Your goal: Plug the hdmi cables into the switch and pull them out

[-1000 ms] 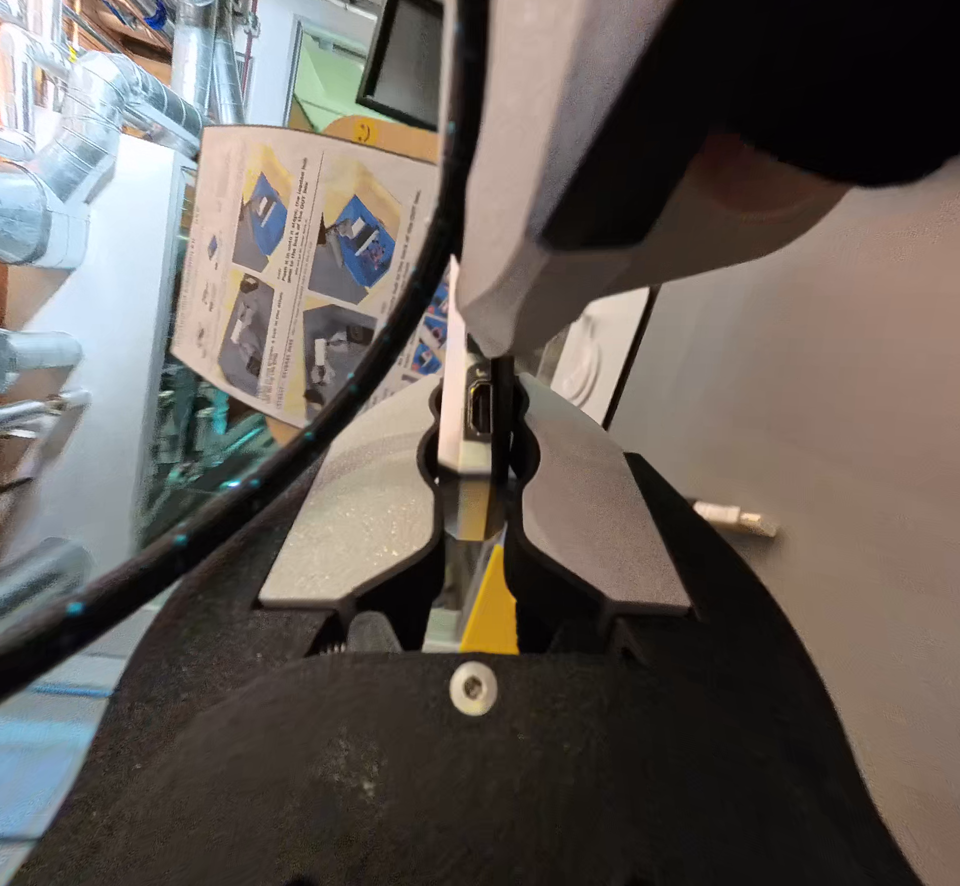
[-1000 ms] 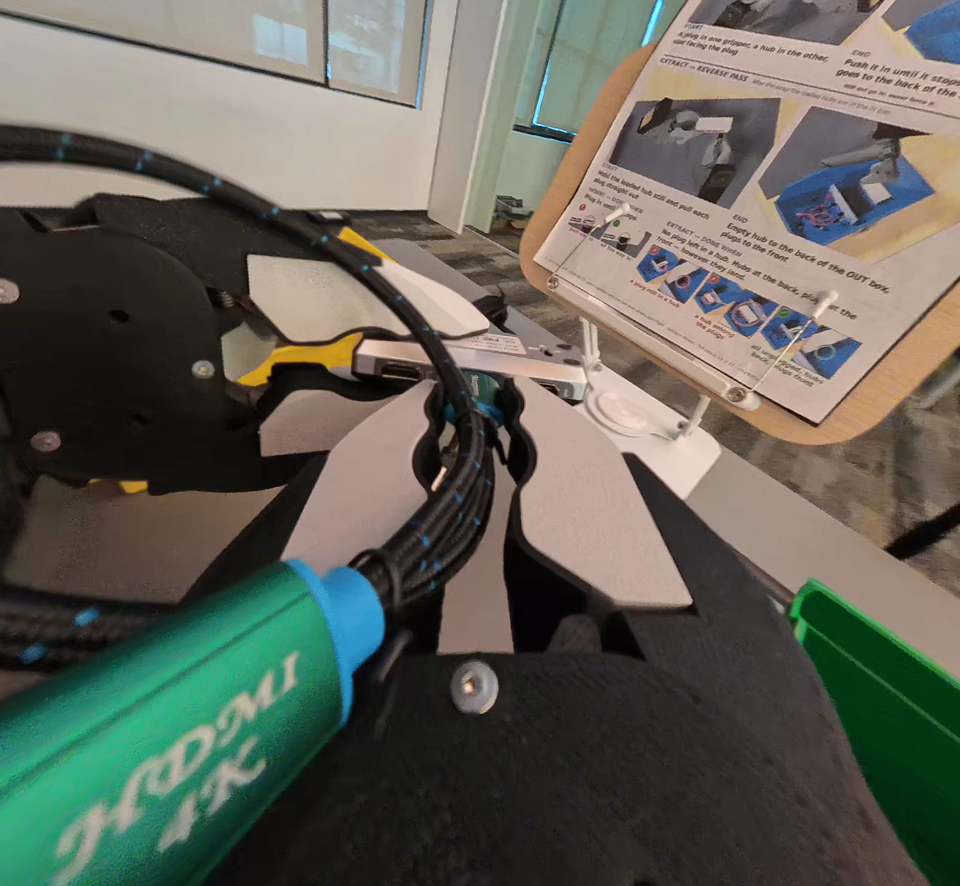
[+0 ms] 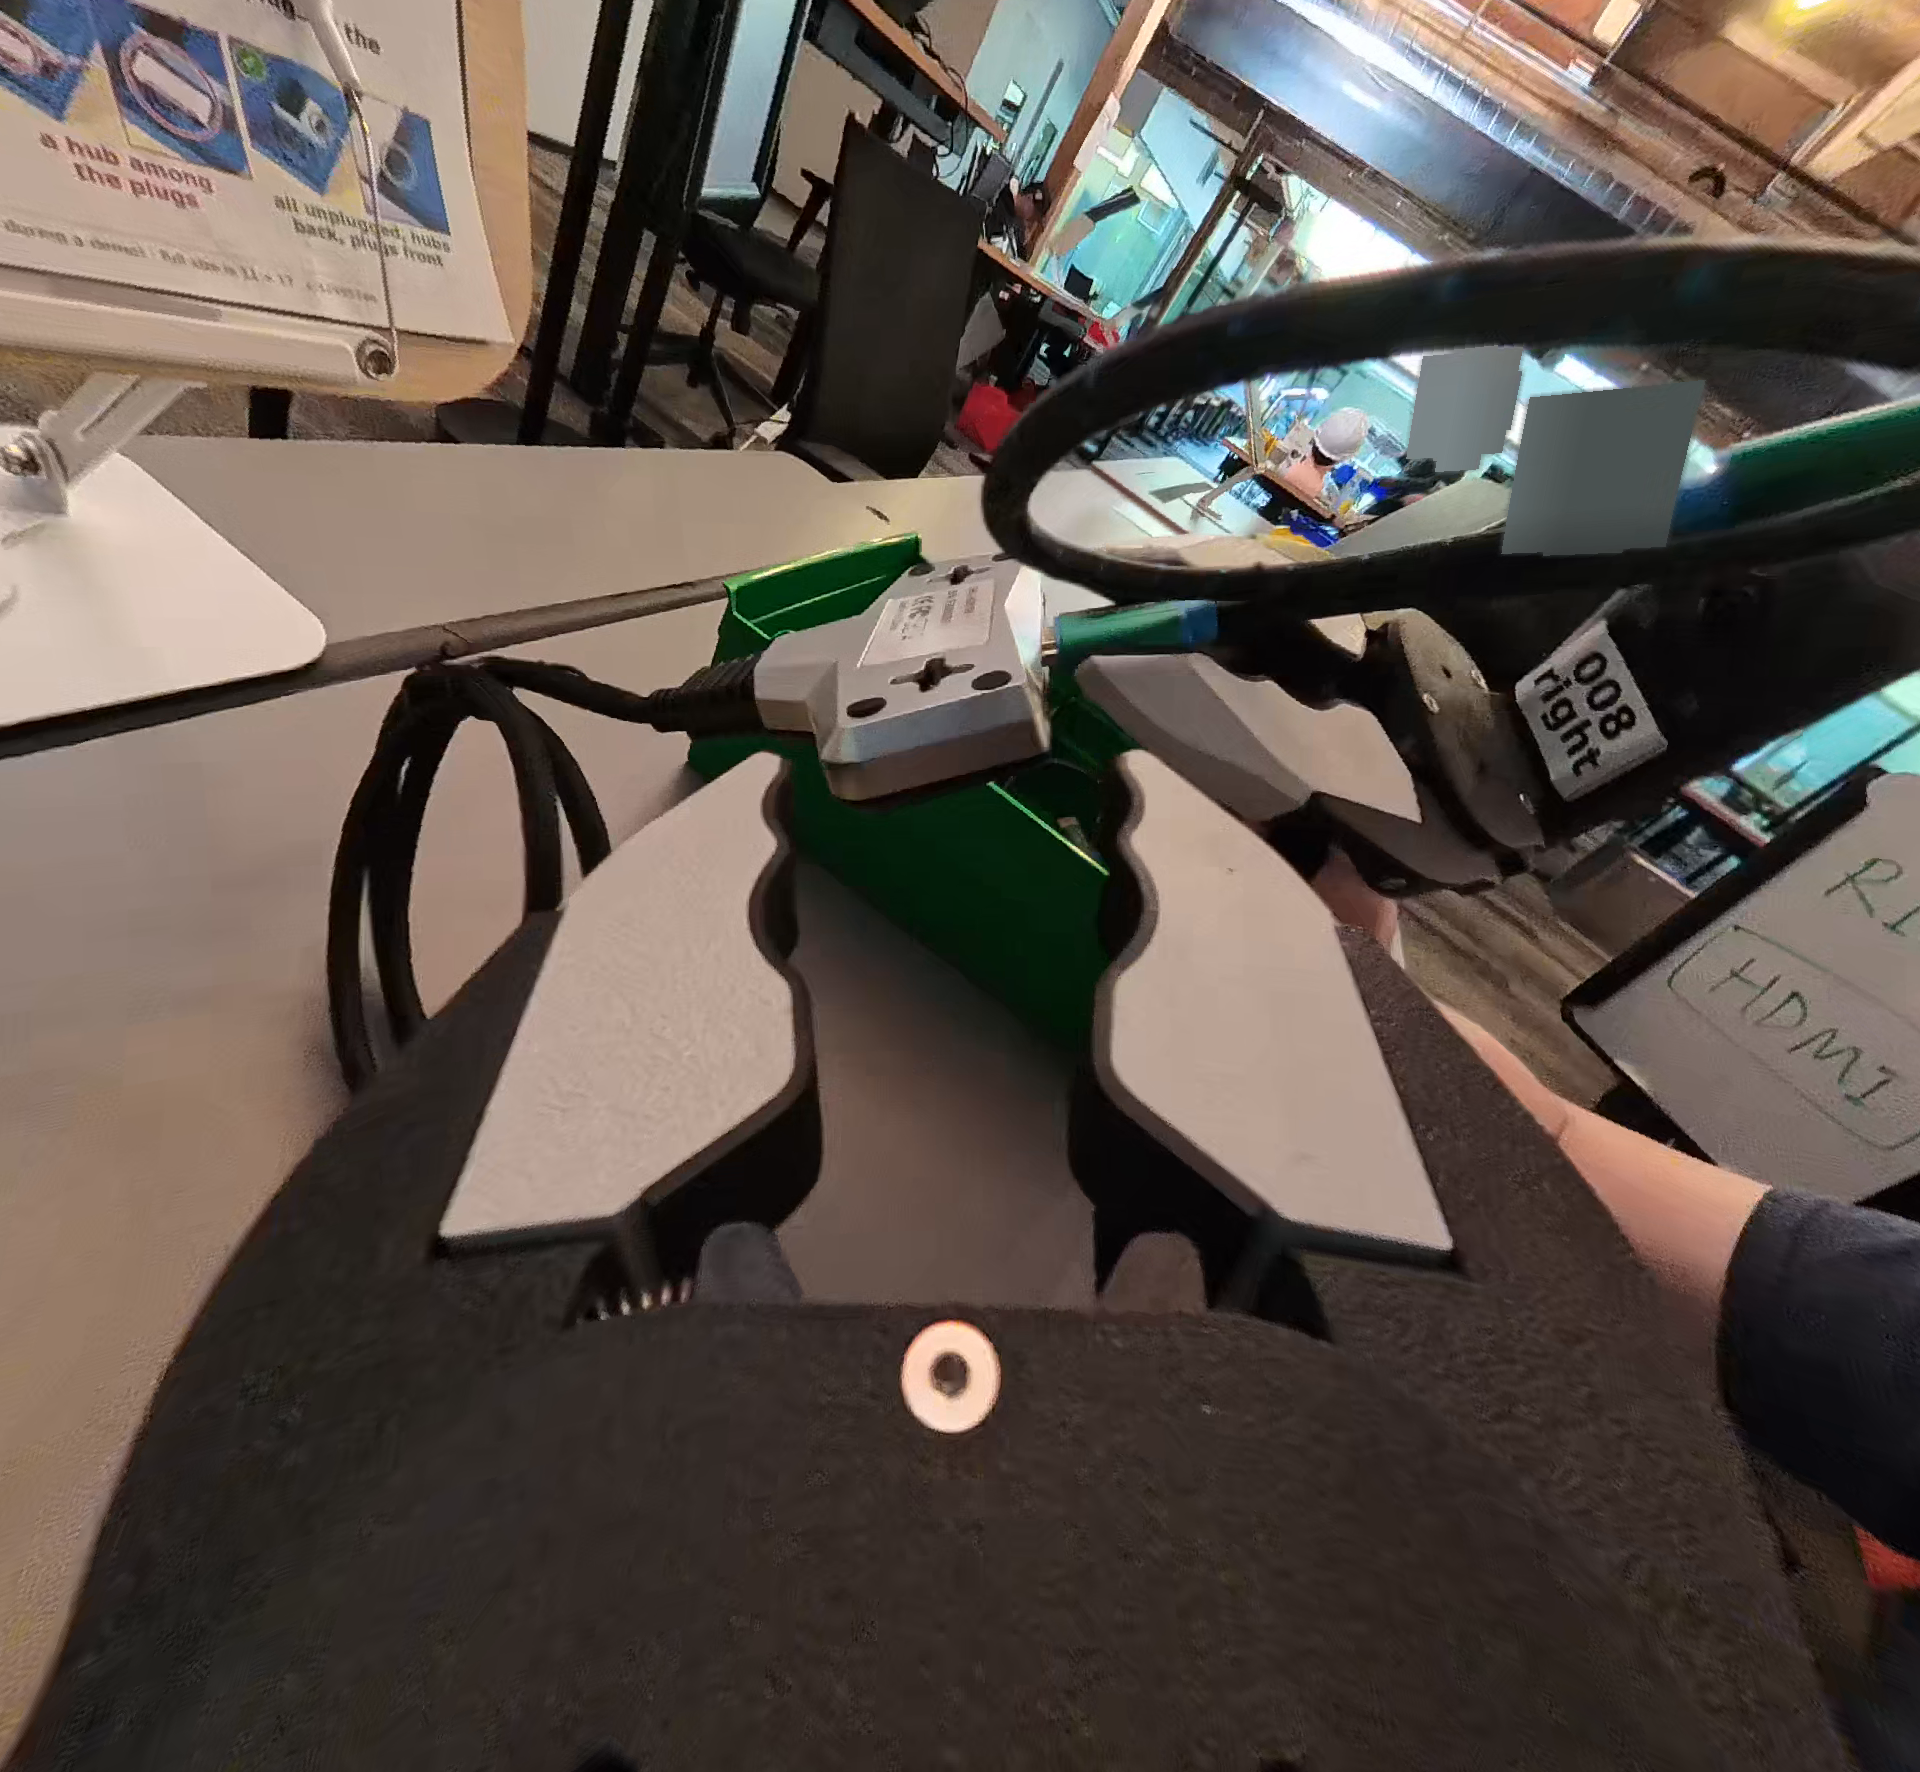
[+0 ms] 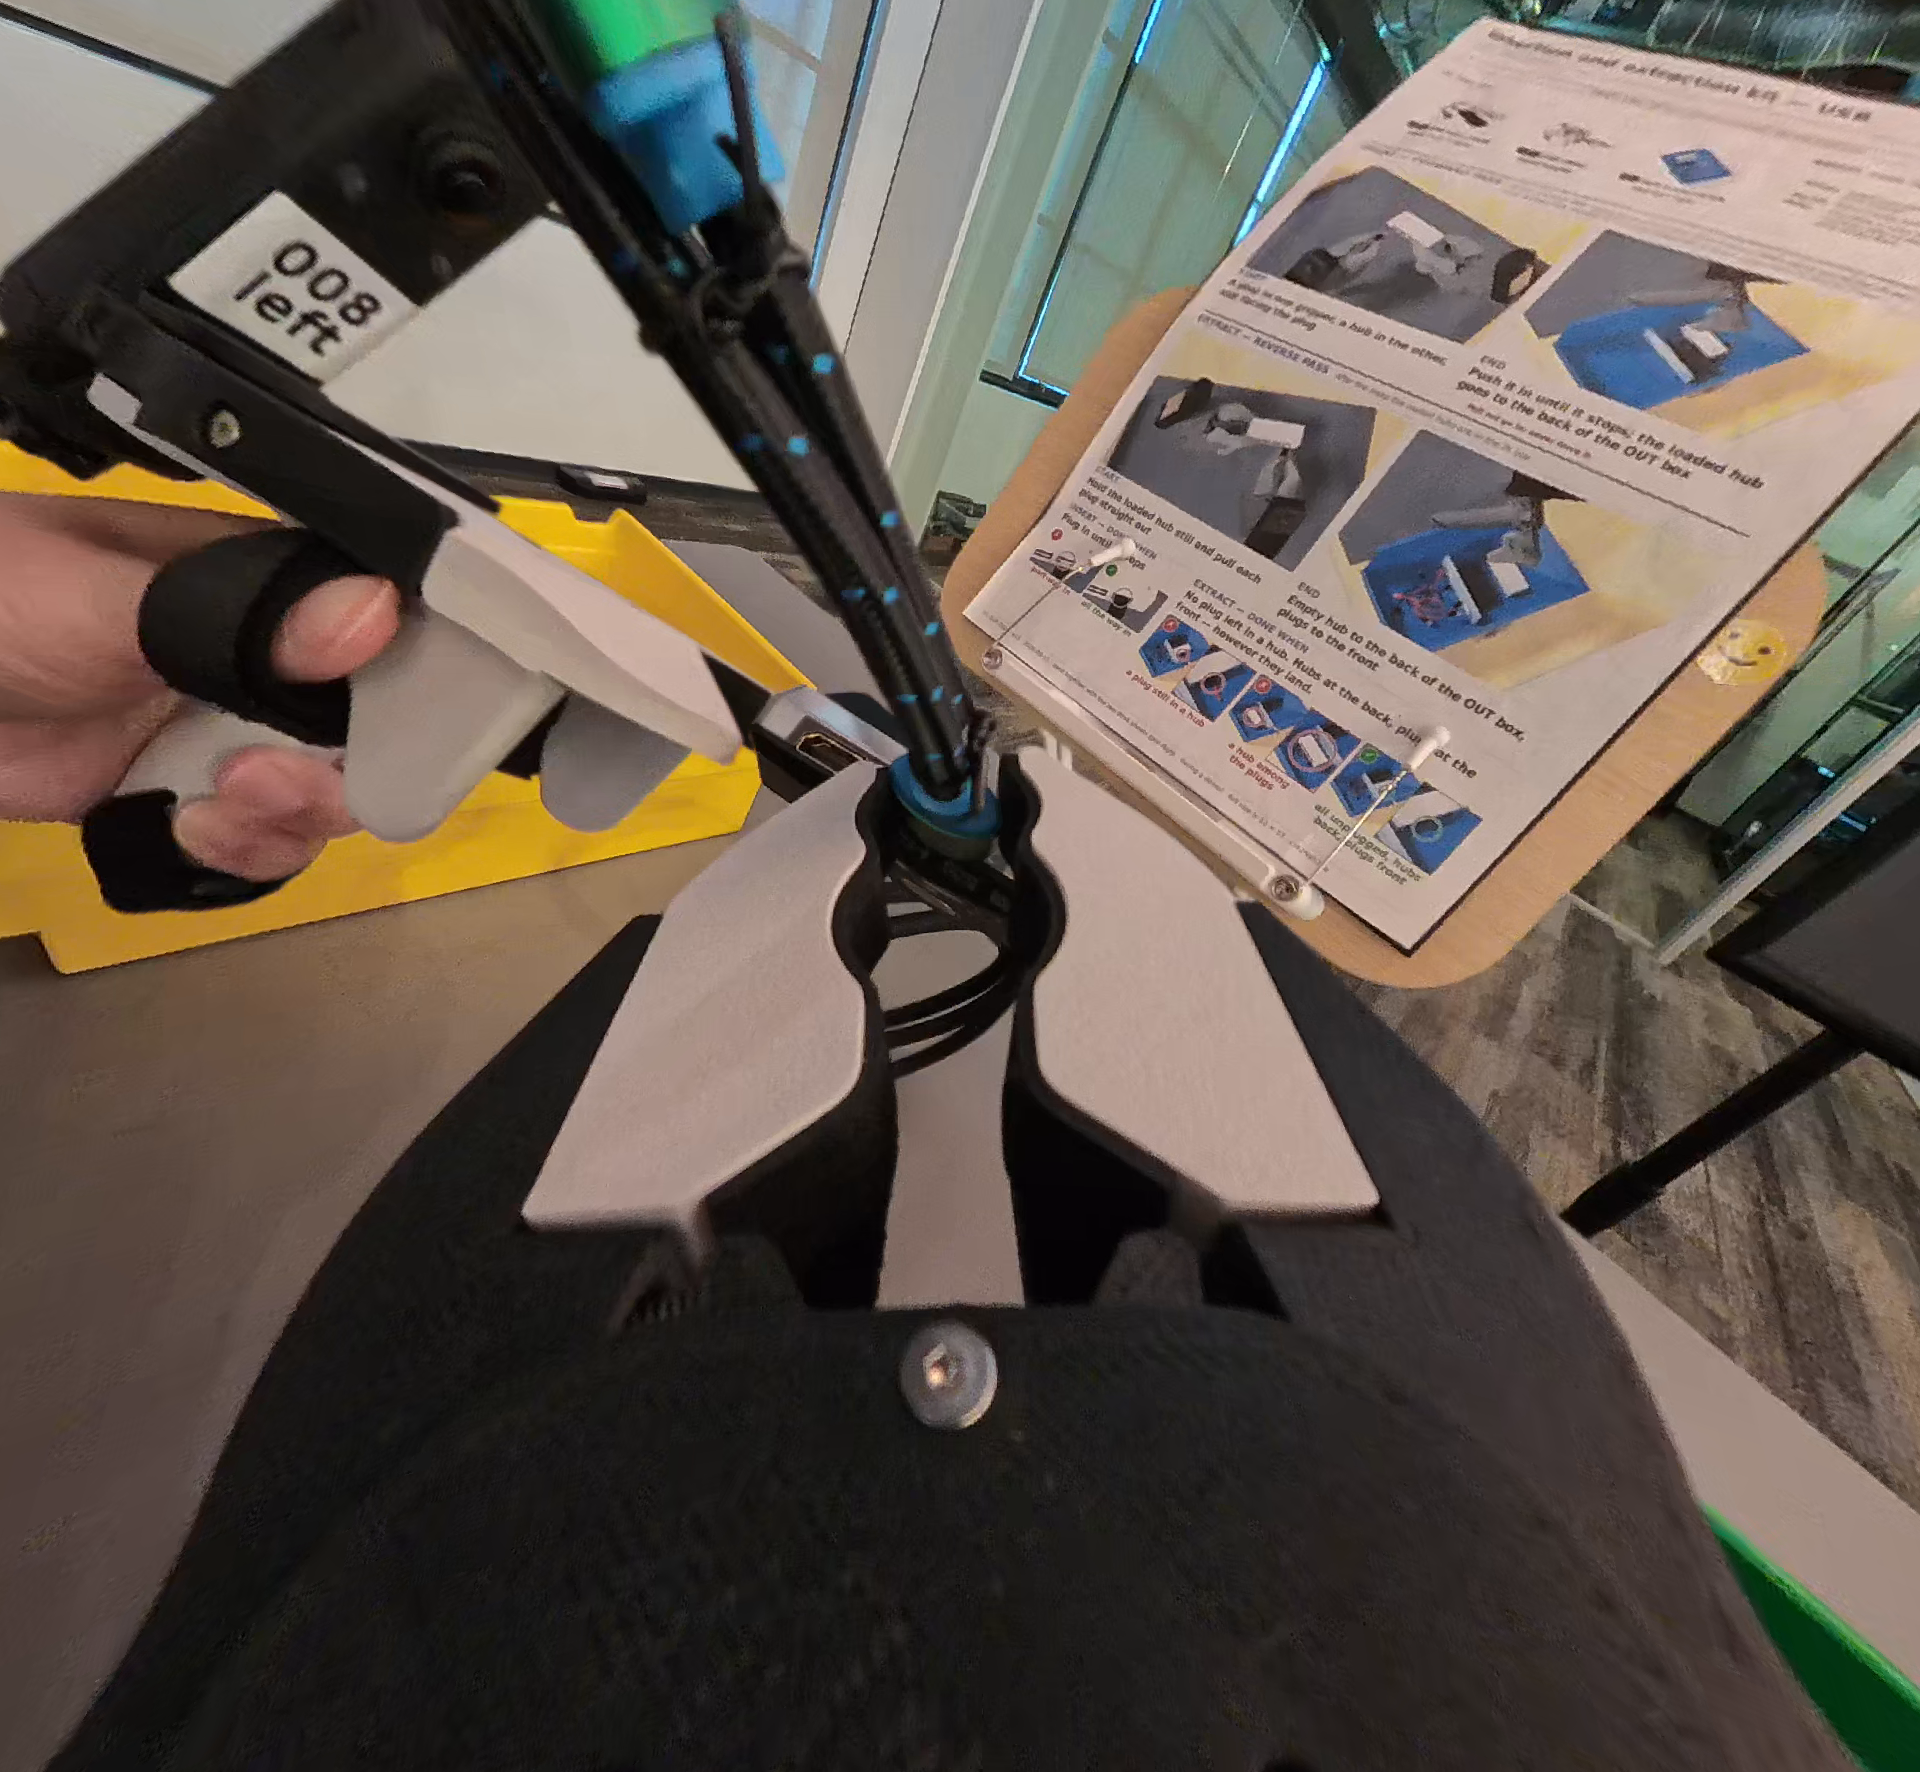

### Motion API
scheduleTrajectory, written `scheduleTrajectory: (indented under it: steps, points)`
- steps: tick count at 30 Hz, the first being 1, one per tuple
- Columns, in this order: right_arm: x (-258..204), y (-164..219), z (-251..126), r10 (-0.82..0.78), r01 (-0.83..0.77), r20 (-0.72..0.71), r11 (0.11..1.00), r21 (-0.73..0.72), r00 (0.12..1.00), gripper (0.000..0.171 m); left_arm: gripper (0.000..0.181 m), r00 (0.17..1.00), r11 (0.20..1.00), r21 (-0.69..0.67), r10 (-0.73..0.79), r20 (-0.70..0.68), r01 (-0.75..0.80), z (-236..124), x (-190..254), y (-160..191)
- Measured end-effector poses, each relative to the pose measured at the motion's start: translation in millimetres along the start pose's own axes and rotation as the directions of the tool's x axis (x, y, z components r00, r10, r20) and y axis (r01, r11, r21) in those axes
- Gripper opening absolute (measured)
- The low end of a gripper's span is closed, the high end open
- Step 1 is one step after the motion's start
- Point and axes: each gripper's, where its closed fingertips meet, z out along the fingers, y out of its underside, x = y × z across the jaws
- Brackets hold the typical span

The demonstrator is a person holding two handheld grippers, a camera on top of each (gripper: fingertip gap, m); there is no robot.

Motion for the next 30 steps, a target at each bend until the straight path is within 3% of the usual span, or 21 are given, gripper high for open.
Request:
scheduleTrajectory:
  steps: [5, 16, 25, 28, 30]
  points:
    - [-8, -2, 1, -0.034, 0.034, 0.014, 0.999, 0.014, 0.999, 0.018, 0.055, 0.996, 0.99, 0.117, -0.072, -0.048, 0.077, 2, -3, -7]
    - [-17, -3, 3, -0.08, 0.079, 0.029, 0.996, 0.032, 0.996, 0.019, 0.048, 0.999, 0.997, 0.073, -0.009, -0.034, 0.012, 6, -5, 3]
    - [-16, -7, 3, -0.101, 0.101, -0.011, 0.995, 0.014, 0.995, 0.019, 0.047, 0.994, 0.987, 0.12, 0.108, 0.02, -0.11, 1, -4, -6]
    - [-12, -4, 5, -0.056, 0.054, -0.052, 0.998, -0.032, 0.997, 0.029, 0.047, 0.973, 0.969, 0.117, 0.204, 0.105, -0.216, -2, -7, -9]
    - [-18, -4, 6, -0.038, 0.038, -0.008, 0.999, -0.035, 0.999, 0.018, 0.047, 0.952, 0.951, 0.121, 0.265, 0.151, -0.284, -3, -3, -11]
